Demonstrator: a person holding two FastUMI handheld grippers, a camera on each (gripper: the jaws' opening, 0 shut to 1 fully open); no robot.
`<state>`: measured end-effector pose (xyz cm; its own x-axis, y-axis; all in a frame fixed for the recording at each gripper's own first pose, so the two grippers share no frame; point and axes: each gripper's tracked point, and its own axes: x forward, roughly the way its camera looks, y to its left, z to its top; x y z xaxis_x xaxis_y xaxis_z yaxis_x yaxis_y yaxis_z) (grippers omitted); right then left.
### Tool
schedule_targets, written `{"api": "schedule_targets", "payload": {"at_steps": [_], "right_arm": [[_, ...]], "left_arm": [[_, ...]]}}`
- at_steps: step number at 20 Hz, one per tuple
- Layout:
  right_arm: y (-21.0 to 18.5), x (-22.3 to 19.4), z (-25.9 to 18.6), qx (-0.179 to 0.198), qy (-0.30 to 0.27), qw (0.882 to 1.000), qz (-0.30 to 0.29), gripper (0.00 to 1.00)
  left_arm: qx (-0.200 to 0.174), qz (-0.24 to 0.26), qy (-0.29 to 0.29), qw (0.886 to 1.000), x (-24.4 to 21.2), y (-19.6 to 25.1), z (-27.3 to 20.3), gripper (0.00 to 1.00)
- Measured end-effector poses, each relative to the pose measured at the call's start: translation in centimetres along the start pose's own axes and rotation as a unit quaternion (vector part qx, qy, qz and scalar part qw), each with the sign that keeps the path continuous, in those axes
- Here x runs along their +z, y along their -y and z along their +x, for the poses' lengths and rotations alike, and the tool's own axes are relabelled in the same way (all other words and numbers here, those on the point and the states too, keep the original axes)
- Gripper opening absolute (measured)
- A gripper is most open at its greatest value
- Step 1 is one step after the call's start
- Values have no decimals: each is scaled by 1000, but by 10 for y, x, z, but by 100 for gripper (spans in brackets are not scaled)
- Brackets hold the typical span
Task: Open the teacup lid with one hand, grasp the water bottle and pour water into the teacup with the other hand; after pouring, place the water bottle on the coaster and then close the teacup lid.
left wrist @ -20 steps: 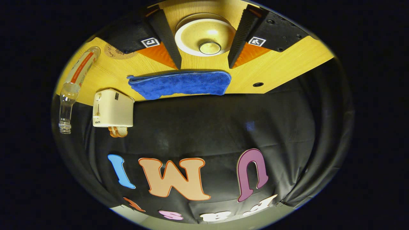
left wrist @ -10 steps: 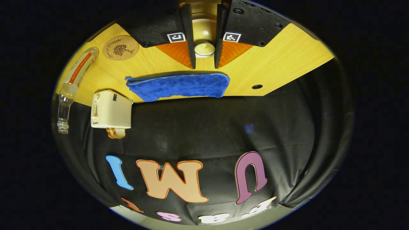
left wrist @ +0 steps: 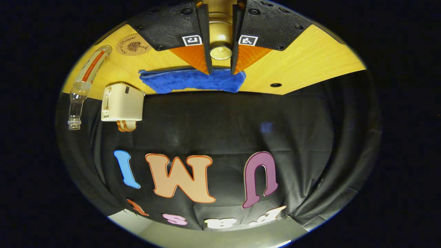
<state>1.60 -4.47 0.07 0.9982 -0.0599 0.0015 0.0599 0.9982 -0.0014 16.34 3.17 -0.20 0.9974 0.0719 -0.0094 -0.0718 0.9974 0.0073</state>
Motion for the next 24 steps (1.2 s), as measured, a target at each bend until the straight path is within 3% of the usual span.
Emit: {"api": "schedule_targets", "payload": {"at_steps": [3, 4, 7, 8, 10, 13, 14, 17, 21, 23, 24], "right_arm": [[0, -1, 0, 0, 0, 1000, 0, 100], [-1, 0, 1, 1, 1, 1000, 0, 95], [-4, -1, 9, 6, -1, 1000, 1, 99], [-6, -2, 14, 7, -2, 1000, 1, 95], [-10, -2, 27, 8, -1, 1000, 1, 100], [-18, -3, 51, 14, -4, 1000, 1, 94], [-18, -3, 59, 13, -3, 1000, 1, 99], [-29, -6, 83, 27, -7, 1000, 2, 98], [-29, -7, 105, 20, -5, 1000, 1, 98], [-31, -7, 112, 17, -4, 1000, 2, 98], [-31, -6, 115, 15, -5, 1000, 1, 94]], "left_arm": [[5, -5, -3, 1000, -2, -2, -3, 22], [4, -6, -6, 1000, -3, -2, -7, 22], [-6, -6, -5, 1000, -2, -2, -20, 22], [-8, -5, -3, 1000, -1, -4, -27, 22], [-20, -6, -3, 1000, -1, -6, -43, 22], [-22, -5, 2, 1000, 1, -17, -71, 23], [-19, -6, 1, 1000, 0, -21, -80, 22], [-27, -6, 3, 1000, 1, -26, -101, 22], [1, -5, 2, 1000, 0, -44, -114, 22], [-19, -4, 5, 1000, 1, -34, -116, 22], [-29, -5, 4, 1000, 0, -30, -117, 22]]}}
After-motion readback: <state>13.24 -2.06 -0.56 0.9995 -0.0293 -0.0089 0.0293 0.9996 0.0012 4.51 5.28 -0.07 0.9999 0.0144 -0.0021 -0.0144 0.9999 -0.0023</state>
